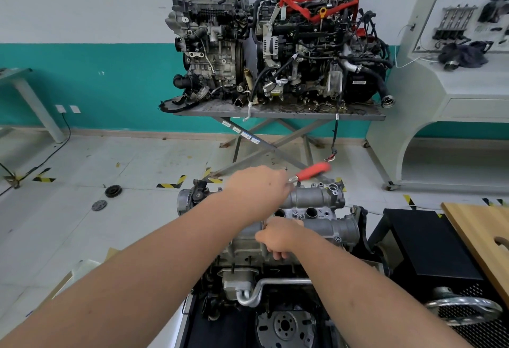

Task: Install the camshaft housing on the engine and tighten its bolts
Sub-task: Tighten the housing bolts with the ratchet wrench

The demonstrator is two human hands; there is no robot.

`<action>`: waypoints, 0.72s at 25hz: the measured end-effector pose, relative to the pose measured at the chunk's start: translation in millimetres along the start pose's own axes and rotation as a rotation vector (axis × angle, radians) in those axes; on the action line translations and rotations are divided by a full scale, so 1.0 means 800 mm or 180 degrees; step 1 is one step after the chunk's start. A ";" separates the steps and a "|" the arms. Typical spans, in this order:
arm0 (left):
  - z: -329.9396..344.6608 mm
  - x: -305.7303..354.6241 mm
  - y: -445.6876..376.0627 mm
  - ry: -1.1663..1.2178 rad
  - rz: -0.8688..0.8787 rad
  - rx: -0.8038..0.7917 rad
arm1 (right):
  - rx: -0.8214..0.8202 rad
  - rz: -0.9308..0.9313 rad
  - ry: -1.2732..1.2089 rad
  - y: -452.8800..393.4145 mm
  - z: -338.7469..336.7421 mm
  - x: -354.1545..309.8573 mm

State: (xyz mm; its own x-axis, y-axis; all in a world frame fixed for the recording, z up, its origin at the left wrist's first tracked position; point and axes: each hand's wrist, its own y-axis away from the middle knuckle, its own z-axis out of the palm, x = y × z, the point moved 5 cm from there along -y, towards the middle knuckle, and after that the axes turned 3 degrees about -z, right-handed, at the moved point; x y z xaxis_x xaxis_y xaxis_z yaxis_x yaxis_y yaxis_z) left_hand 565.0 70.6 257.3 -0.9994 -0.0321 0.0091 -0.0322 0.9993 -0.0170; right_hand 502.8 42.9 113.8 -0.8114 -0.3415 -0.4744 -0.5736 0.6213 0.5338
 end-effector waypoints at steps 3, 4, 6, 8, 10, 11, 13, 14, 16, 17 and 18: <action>0.011 0.007 0.017 -0.0464 0.0497 0.0869 | -0.0036 -0.0050 -0.0079 -0.001 0.002 0.001; 0.011 0.003 0.023 -0.0261 0.0574 0.1208 | -0.0043 -0.0067 -0.0111 -0.001 0.002 0.000; 0.013 -0.007 0.034 0.0064 0.0663 0.1927 | 0.0008 -0.0054 -0.0088 -0.004 -0.002 0.000; 0.022 -0.010 0.042 0.0210 0.0543 0.2282 | -0.0122 -0.0026 -0.0157 -0.006 0.002 -0.002; 0.035 -0.014 0.043 0.0640 0.0298 0.2273 | -0.0031 -0.0040 -0.0474 -0.008 0.003 -0.004; 0.041 -0.016 0.043 0.1078 0.0183 0.2179 | 0.0179 0.0010 -0.0715 -0.007 0.001 -0.001; 0.053 -0.019 0.044 0.2266 0.0055 0.1912 | 0.0345 0.0106 -0.1277 -0.004 0.000 0.004; 0.060 -0.020 0.045 0.2795 -0.0002 0.1846 | 0.0199 0.0081 -0.1215 -0.008 0.003 0.003; 0.071 -0.017 0.045 0.3703 -0.0252 0.1761 | -0.0036 0.0080 -0.0605 -0.005 0.006 0.002; 0.075 -0.016 0.041 0.4173 -0.0517 0.1621 | -0.0093 0.0075 -0.0472 -0.002 0.005 0.000; 0.080 -0.017 0.034 0.4693 -0.0822 0.1341 | -0.0142 0.0040 -0.0382 -0.002 0.004 -0.002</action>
State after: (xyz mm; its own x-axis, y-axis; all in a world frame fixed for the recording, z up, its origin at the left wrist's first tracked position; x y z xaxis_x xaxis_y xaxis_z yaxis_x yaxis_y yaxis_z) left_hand 577.2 96.8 192.6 -0.0825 0.1010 0.9915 -0.4486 0.8846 -0.1275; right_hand 505.2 44.3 111.2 -0.8007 -0.2454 -0.5465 -0.5702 0.5920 0.5696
